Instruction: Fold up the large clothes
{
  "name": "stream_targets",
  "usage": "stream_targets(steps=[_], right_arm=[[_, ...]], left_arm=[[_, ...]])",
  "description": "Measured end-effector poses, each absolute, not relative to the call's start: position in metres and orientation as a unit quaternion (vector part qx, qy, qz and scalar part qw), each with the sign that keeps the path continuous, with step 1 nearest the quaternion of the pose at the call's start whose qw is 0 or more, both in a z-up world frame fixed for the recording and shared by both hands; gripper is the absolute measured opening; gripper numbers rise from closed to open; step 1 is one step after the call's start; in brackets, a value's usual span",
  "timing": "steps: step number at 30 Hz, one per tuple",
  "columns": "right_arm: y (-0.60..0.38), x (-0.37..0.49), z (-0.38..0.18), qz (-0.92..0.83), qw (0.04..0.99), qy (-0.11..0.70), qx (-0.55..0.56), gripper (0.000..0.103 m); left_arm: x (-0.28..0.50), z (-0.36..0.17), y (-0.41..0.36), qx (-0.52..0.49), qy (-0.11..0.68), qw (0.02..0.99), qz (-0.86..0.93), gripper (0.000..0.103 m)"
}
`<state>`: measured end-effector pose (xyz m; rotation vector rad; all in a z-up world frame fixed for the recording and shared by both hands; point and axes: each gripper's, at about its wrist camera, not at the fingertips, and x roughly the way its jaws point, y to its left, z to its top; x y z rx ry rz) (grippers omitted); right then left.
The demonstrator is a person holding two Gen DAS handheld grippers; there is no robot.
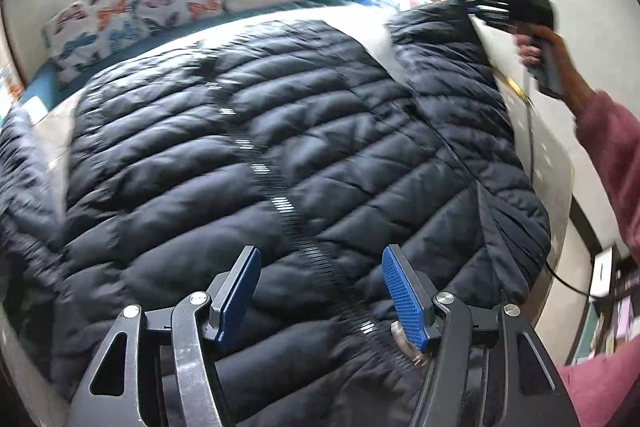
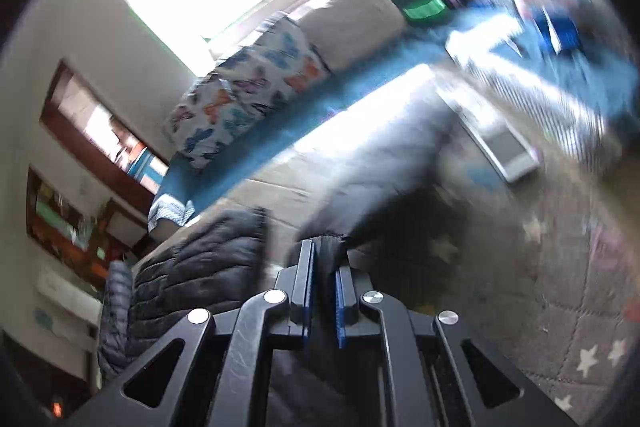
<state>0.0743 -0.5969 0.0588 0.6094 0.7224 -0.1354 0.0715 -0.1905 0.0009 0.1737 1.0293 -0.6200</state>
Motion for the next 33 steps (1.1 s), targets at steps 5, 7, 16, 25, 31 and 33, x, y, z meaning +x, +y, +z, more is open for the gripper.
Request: stream_targets(steps=[5, 7, 16, 25, 31, 33], right_arm=[[-0.502, 0.07, 0.137, -0.01, 0.929, 0.311, 0.2, 0.011], [-0.464, 0.062, 0.156, 0.022, 0.938, 0.303, 0.167, 0.011], [-0.265, 0.03, 0.159, 0.162, 0.924, 0.346, 0.021, 0.011], [-0.165, -0.018, 0.025, 0.22, 0.841, 0.489, -0.072, 0.012], [-0.182, -0.032, 0.035, 0.235, 0.834, 0.496, -0.053, 0.012], [-0.2, -0.033, 0.057, 0.23, 0.849, 0.474, -0.038, 0.018]], left_arm=[[0.061, 0.018, -0.136, 0.048, 0.459, 0.851, -0.251, 0.068], [0.054, 0.022, -0.114, 0.038, 0.449, 0.86, -0.239, 0.068], [0.019, 0.026, -0.017, -0.024, 0.424, 0.882, -0.206, 0.068], [-0.004, 0.022, 0.042, -0.066, 0.415, 0.89, -0.175, 0.068], [-0.011, 0.044, 0.036, -0.067, 0.39, 0.901, -0.18, 0.068], [-0.01, 0.053, 0.023, -0.063, 0.382, 0.902, -0.192, 0.068]])
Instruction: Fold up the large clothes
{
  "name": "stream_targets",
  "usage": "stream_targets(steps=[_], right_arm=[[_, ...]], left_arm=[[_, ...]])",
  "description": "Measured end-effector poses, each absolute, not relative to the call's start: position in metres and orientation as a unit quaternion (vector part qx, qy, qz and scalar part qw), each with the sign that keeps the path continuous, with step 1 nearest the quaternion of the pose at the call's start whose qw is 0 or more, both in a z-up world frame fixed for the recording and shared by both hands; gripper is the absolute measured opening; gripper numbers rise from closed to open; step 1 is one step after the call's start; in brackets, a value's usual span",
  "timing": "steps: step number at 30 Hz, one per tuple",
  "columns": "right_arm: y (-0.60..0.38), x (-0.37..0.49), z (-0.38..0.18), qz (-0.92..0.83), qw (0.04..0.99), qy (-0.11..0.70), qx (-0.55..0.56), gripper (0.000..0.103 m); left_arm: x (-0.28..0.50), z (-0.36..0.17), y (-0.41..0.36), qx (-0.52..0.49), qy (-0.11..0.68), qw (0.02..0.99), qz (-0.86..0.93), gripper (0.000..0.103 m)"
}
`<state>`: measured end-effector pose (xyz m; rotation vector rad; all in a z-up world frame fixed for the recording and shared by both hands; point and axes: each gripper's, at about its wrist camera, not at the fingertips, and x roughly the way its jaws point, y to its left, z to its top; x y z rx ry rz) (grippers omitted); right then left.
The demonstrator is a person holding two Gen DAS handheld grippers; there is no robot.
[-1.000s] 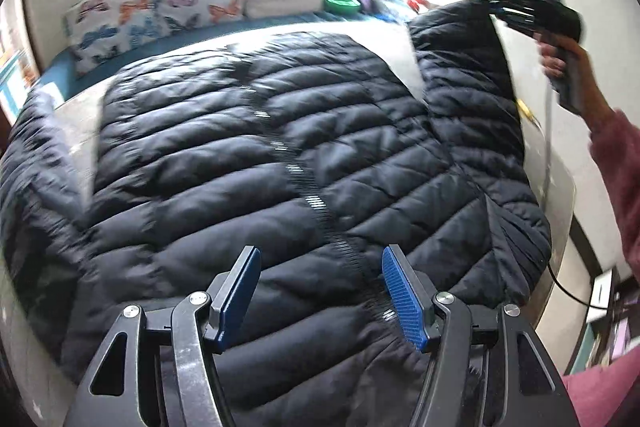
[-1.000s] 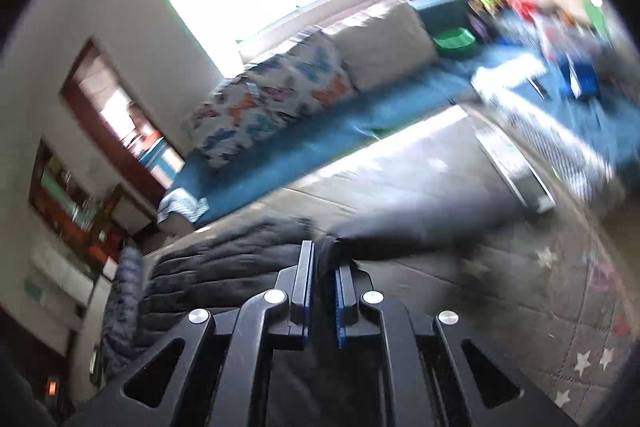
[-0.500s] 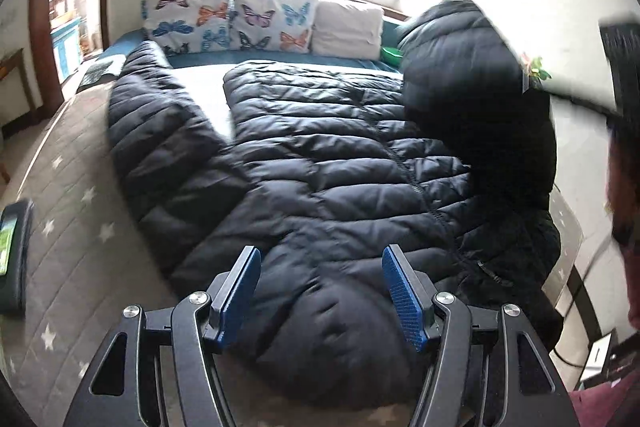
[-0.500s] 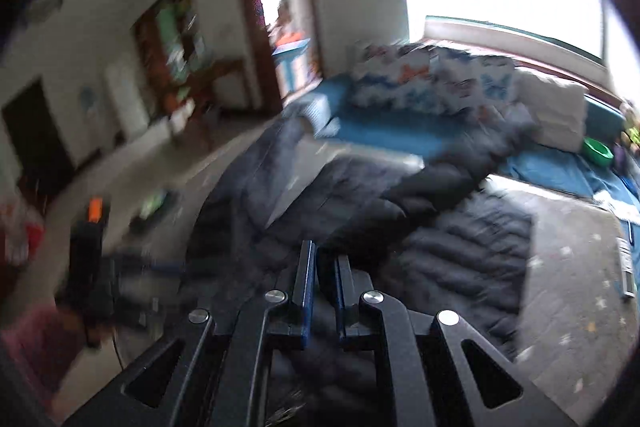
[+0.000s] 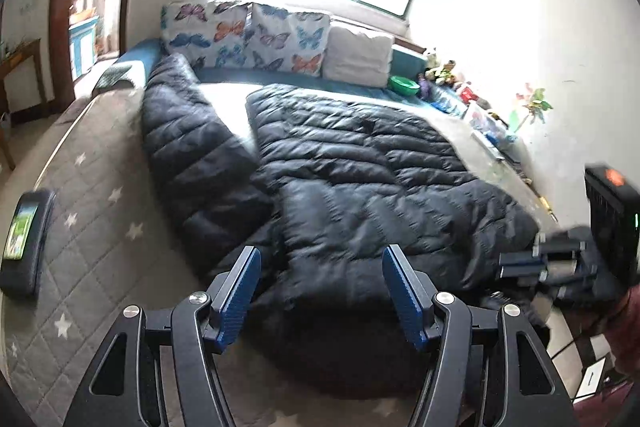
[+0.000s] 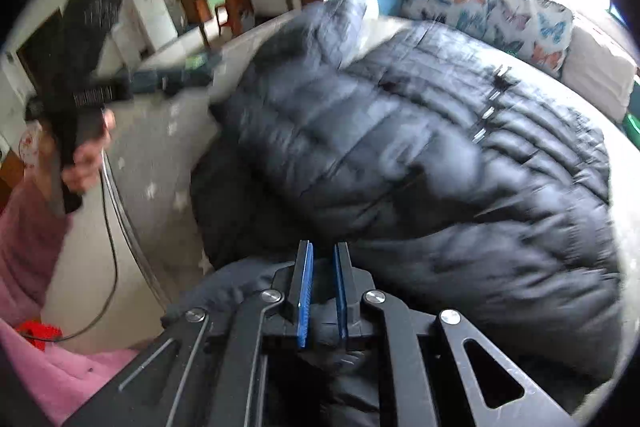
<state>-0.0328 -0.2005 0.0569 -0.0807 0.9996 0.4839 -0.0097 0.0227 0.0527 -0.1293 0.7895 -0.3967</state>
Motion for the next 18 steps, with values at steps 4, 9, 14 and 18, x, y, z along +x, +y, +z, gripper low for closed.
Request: stream_targets(steps=[4, 9, 14, 18], right_arm=[[-0.255, -0.015, 0.083, 0.15, 0.887, 0.436, -0.012, 0.081], [-0.312, 0.002, 0.066, 0.075, 0.886, 0.457, 0.03, 0.081], [-0.337, -0.001, 0.017, 0.053, 0.87, 0.488, 0.043, 0.081], [-0.324, 0.0, 0.031, 0.056, 0.869, 0.492, 0.008, 0.081]], left_arm=[[0.005, 0.056, -0.016, -0.041, 0.381, 0.896, -0.223, 0.068], [0.033, 0.032, -0.061, -0.025, 0.415, 0.875, -0.248, 0.068], [0.053, -0.015, -0.081, -0.014, 0.463, 0.853, -0.24, 0.068], [0.057, -0.032, -0.084, 0.0, 0.467, 0.852, -0.239, 0.068]])
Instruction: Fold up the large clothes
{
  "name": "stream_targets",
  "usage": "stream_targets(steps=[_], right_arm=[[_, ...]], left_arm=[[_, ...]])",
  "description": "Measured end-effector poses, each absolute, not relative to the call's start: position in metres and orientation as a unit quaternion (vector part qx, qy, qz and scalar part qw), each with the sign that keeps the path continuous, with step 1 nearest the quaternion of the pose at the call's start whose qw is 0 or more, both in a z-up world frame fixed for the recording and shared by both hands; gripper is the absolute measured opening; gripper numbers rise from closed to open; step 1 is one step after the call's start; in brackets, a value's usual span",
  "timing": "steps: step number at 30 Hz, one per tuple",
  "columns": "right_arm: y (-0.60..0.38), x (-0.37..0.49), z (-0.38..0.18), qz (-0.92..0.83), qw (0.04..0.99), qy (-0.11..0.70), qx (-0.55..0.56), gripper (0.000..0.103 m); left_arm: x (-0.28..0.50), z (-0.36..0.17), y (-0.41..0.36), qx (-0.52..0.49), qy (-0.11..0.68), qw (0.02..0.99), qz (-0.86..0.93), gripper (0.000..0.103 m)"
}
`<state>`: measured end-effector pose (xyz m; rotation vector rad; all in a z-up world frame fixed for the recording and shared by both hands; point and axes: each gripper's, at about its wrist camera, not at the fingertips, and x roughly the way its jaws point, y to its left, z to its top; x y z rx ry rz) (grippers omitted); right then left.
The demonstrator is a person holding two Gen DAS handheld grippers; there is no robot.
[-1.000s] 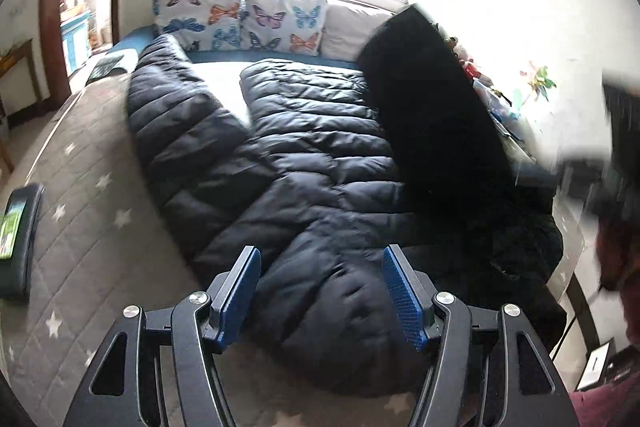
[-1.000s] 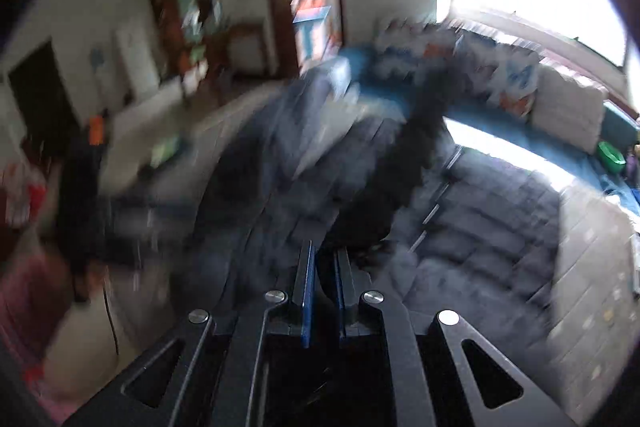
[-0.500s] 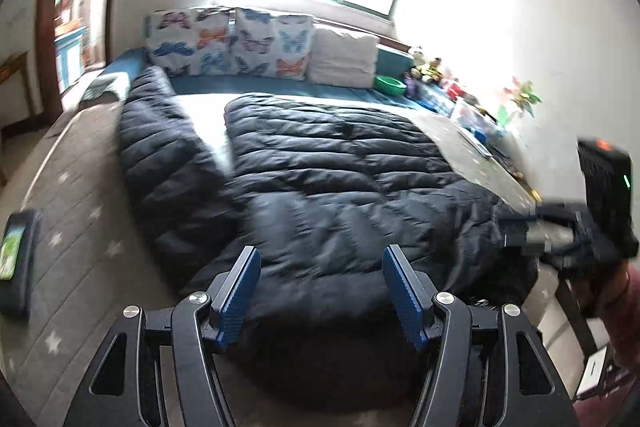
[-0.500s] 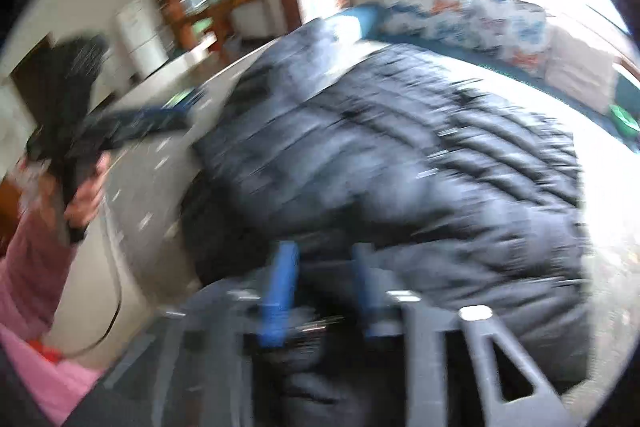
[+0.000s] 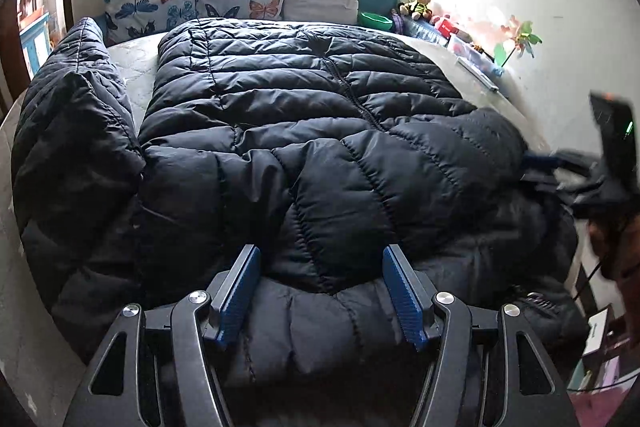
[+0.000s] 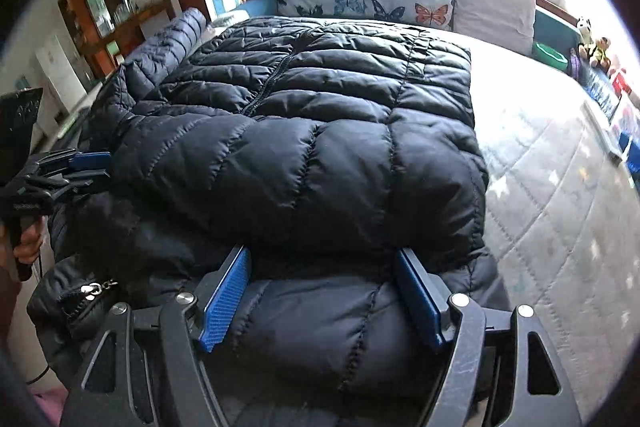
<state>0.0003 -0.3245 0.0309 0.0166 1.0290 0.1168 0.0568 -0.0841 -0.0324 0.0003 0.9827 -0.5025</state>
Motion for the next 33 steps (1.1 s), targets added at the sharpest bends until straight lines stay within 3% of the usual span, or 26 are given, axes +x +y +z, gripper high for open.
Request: stream_targets(steps=[6, 11, 17, 21, 33], right_arm=[[-0.308, 0.016, 0.06, 0.091, 0.885, 0.457, 0.004, 0.081], [-0.302, 0.04, 0.01, 0.084, 0.853, 0.515, -0.004, 0.084], [-0.298, 0.037, 0.011, 0.093, 0.858, 0.504, -0.011, 0.094], [-0.296, 0.037, 0.009, 0.097, 0.86, 0.502, -0.011, 0.1], [-0.29, 0.036, 0.003, 0.106, 0.862, 0.496, -0.022, 0.103]], left_arm=[[0.058, -0.033, -0.082, 0.005, 0.467, 0.85, -0.244, 0.068], [0.063, 0.011, -0.05, -0.024, 0.451, 0.86, -0.238, 0.068], [0.121, 0.054, 0.029, -0.06, 0.43, 0.888, -0.149, 0.069], [0.188, 0.047, 0.087, -0.111, 0.448, 0.884, -0.065, 0.082], [0.312, -0.021, 0.176, -0.24, 0.496, 0.834, 0.015, 0.089]])
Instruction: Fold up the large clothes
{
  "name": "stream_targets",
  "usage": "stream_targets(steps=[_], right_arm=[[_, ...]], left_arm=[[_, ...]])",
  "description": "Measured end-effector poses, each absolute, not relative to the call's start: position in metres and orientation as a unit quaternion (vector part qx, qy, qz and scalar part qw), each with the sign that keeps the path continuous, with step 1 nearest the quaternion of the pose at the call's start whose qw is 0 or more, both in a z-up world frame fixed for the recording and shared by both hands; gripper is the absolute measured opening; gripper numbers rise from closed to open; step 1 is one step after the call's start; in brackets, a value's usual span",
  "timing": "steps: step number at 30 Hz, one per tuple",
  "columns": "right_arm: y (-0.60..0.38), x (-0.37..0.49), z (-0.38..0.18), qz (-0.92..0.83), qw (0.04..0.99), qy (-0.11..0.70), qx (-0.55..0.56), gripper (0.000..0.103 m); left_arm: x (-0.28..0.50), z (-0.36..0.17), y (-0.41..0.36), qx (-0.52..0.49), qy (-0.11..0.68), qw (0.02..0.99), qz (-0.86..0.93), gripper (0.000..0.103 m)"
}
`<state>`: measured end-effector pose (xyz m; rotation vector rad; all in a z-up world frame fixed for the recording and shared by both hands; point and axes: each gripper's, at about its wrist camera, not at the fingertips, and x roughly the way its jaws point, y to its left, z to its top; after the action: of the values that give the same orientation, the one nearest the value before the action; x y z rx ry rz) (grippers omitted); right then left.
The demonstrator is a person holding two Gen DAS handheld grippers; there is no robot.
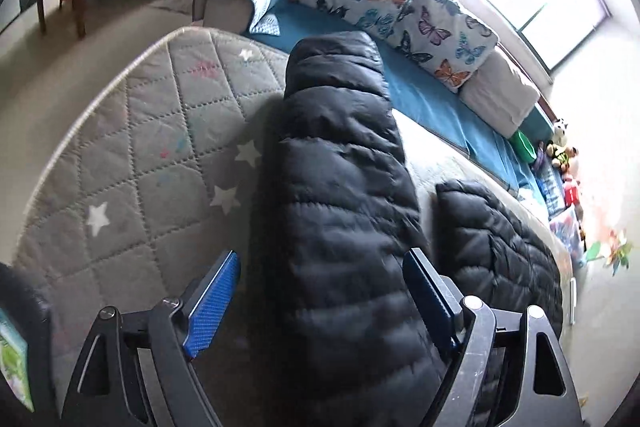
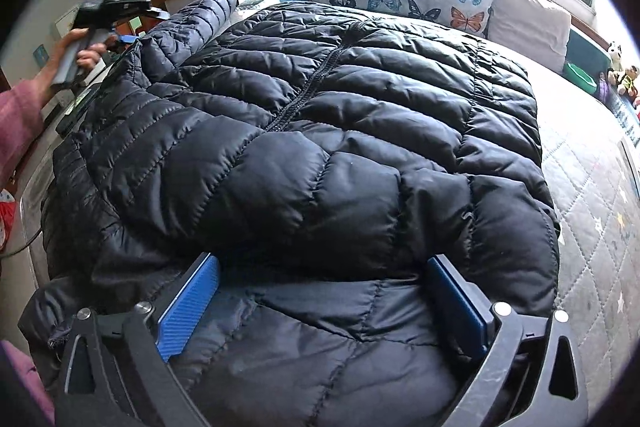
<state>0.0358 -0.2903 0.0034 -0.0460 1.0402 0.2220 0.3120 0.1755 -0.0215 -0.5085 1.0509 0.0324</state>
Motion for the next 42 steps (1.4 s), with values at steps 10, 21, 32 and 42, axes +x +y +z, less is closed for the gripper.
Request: stream_targets(steps=[10, 21, 32, 42], right_arm=[[-0.29, 0.035, 0.003, 0.108, 0.863, 0.493, -0.021, 0.103], [-0.297, 0.021, 0.038, 0.085, 0.891, 0.446, 0.007, 0.103], [-0.365, -0.056, 0.09, 0.021, 0.934, 0.348, 0.084, 0.103], [-0.404, -0.095, 0.095, -0.049, 0.931, 0.34, 0.122, 0.103]], left_arm=[[0.322, -0.017, 0.163, -0.23, 0.453, 0.861, -0.036, 0.013], [0.197, 0.143, 0.02, -0.057, 0.323, 0.935, -0.134, 0.012], [0.013, 0.06, -0.215, 0.177, 0.337, 0.88, -0.284, 0.03], [-0.05, -0.005, -0.26, 0.211, 0.362, 0.847, -0.326, 0.074]])
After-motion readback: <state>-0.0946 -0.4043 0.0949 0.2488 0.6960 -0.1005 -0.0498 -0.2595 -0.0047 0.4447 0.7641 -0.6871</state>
